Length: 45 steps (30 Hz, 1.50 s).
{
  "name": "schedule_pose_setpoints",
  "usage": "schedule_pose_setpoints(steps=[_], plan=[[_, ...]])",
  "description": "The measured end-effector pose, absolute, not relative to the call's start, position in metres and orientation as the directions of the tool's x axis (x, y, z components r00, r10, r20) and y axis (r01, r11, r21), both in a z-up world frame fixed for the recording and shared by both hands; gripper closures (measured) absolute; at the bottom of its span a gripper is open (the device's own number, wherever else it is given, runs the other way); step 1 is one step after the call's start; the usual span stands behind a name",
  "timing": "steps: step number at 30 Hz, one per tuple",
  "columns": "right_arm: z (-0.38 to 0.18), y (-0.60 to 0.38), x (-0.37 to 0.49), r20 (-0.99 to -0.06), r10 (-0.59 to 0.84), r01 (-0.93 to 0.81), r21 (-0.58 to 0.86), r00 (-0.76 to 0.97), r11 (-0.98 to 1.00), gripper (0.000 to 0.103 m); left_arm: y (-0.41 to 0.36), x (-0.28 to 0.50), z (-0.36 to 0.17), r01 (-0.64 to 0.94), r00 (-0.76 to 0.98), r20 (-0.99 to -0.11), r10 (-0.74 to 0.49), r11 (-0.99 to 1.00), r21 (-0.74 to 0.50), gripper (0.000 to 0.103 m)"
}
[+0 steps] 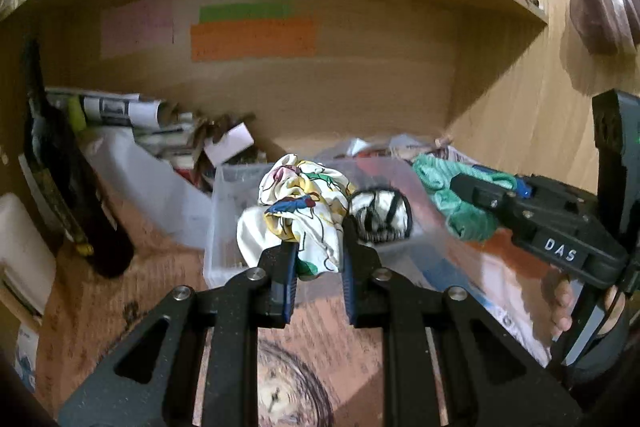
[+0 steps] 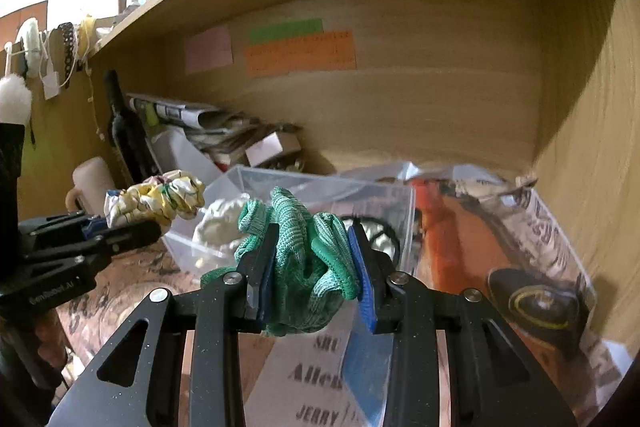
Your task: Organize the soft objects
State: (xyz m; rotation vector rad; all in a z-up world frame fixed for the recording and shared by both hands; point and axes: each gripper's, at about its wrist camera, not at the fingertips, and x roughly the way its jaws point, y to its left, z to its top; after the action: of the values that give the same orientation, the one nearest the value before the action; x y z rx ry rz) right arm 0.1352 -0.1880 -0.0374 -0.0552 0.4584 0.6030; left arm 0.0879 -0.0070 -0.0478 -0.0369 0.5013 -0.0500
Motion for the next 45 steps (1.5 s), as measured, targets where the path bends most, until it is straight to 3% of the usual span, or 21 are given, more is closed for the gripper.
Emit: schedule_pose_setpoints(steps=[5, 21, 23, 24, 25, 29, 39, 45], plan=[[-0.037, -0.180, 0.155, -0.434, 0.527, -0.550, 0.083, 0.730, 0.831, 0.072, -0.004, 0.111, -0.045, 0.045, 0.874, -0.483, -0.060, 0.998, -0.043, 0.084], [-0.084, -0.149, 0.207, -0.607, 0.454, -0.546, 0.040, 0.652, 0.837, 0.072, -0.010, 0.198, -0.104, 0.096, 0.737, -0.667, -0.110, 0.994, -0.057, 0.084], [-0.088, -0.147, 0.210, -0.620, 0.444, -0.542, 0.035, 0.647, 0.840, 0.072, -0.010, 0.198, -0.107, 0.098, 0.726, -0.678, -0.113, 0.993, -0.060, 0.076], [-0.089, -0.146, 0.210, -0.625, 0.441, -0.544, 0.032, 0.644, 0.839, 0.071, -0.009, 0.198, -0.108, 0.094, 0.725, -0.680, -0.112, 0.994, -0.064, 0.063], [-0.090, -0.146, 0.209, -0.627, 0.438, -0.545, 0.026, 0.644, 0.838, 0.066, -0.007, 0.197, -0.108, 0.090, 0.727, -0.678, -0.112, 0.994, -0.067, 0.048], [-0.089, -0.145, 0.208, -0.617, 0.423, -0.533, 0.007, 0.664, 0.846, 0.045, -0.002, 0.187, -0.100, 0.079, 0.752, -0.650, -0.108, 0.994, -0.073, 0.042], [-0.055, -0.165, 0.190, -0.519, 0.484, -0.534, 0.061, 0.704, 0.843, 0.044, 0.008, 0.142, -0.055, 0.048, 0.847, -0.526, -0.072, 0.997, -0.059, 0.040], [-0.021, -0.179, 0.163, -0.421, 0.525, -0.549, 0.075, 0.739, 0.833, 0.044, 0.009, 0.111, -0.022, 0.031, 0.910, -0.412, -0.052, 0.998, -0.058, 0.030]])
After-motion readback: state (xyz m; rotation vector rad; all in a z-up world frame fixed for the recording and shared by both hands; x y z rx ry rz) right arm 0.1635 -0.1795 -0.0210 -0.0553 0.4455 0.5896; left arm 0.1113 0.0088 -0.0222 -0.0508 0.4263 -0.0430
